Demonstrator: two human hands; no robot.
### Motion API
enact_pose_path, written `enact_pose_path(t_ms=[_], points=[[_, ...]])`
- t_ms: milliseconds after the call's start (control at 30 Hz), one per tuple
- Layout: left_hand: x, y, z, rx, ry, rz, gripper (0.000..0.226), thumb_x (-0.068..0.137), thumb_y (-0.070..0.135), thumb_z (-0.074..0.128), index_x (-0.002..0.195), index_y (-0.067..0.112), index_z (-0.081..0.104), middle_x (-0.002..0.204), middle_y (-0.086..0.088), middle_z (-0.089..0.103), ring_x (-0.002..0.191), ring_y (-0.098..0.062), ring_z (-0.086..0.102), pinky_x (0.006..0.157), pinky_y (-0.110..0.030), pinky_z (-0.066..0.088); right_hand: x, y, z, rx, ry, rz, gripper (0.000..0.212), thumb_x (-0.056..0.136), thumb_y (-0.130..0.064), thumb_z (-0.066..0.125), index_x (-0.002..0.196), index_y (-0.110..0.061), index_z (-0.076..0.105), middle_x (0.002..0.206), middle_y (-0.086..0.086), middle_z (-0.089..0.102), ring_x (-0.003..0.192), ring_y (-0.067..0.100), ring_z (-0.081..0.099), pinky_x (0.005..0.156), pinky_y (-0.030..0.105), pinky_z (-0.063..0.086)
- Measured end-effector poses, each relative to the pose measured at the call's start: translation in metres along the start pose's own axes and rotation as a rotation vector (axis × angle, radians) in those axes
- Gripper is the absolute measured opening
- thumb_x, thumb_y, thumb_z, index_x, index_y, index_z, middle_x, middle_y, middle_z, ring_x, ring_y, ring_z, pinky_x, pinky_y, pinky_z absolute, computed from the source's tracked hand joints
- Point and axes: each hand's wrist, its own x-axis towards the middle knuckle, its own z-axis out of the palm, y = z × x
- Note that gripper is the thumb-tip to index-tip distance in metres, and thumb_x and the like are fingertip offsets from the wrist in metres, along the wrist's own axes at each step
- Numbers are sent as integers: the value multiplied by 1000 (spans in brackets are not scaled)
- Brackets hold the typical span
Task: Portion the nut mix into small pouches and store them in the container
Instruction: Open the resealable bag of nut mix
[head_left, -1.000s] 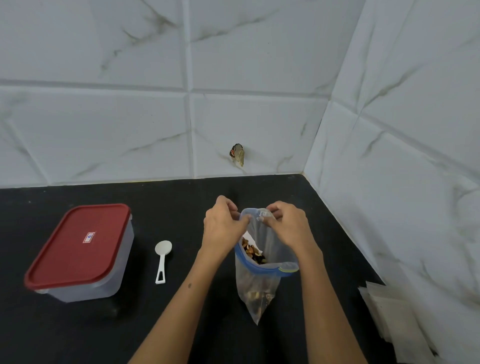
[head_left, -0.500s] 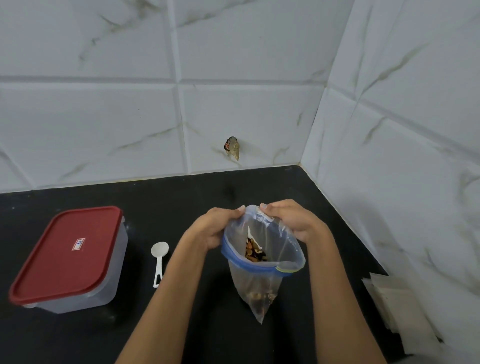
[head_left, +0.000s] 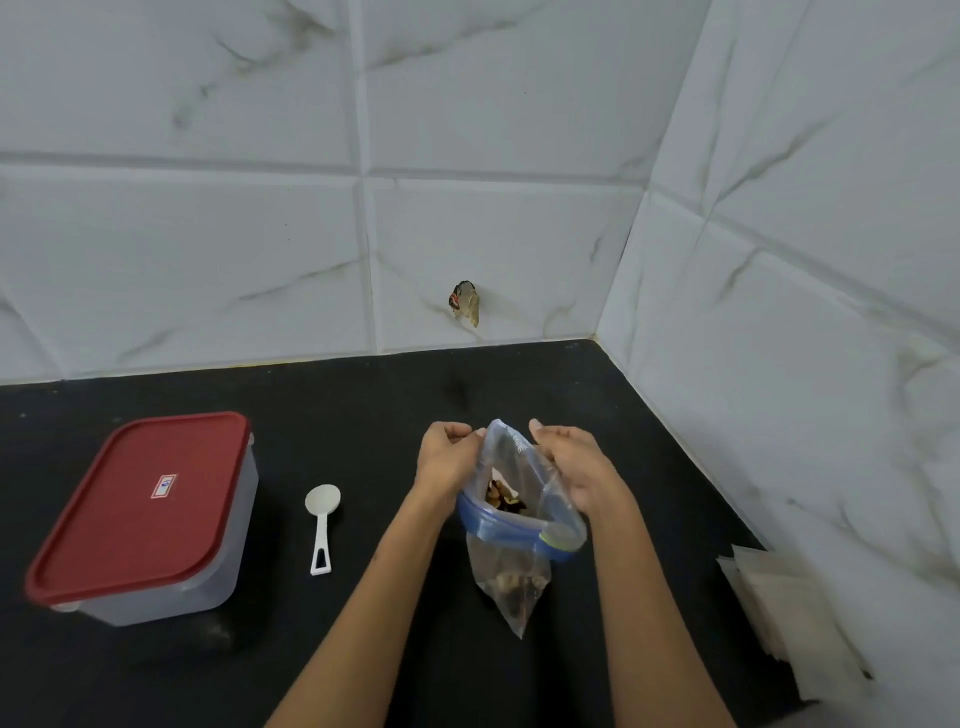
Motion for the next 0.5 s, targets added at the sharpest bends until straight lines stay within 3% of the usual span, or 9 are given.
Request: enact_pose_path(t_ms=[67,167,267,333,400,500], points=[[-9,3,-6,228,54,98,41,91,39,62,117,9,51,107,-3,57,96,-16,54,85,-33,49,-7,2,-4,-162,90,-110,38,90,-41,59,107,-7,56,94,6,60,87,18,59,78,34,50],[-23,5,-17,510,103,137,67,85,61,55,118,4,46,108,-8,56,100,-21,57,78,-32,47,-23,6,-17,-483,226,-178,45,87,-53,54,105,-12,52,105,7,59,95,20,57,74,31,42],[-34,1,-25,624,59,91,83,73,81,47,95,2,61,84,-11,67,77,-23,67,61,-29,48,-42,8,-27,-836,327,-57,57,83,-63,51,105,-10,52,106,11,60,96,26,60,75,35,47],[-45,1,-24,598,-18,21,74,74,78,51,76,5,63,65,-7,66,55,-16,64,53,-25,50,-57,7,-31,-829,290,23,47,87,-55,54,102,-11,47,92,6,57,87,22,62,81,36,53],[-53,-2,-21,525,-53,-20,67,76,71,58,75,4,65,63,-7,66,49,-14,61,48,-23,50,-65,9,-31,-749,240,70,38,88,-45,59,93,-12,43,81,4,54,74,16,62,82,34,56],[-61,-11,-17,316,-85,-40,53,81,53,67,77,0,68,59,-5,62,44,-12,58,46,-22,49,-66,17,-28,-599,210,100,27,86,-29,65,96,-6,56,83,8,61,66,17,66,76,34,59]])
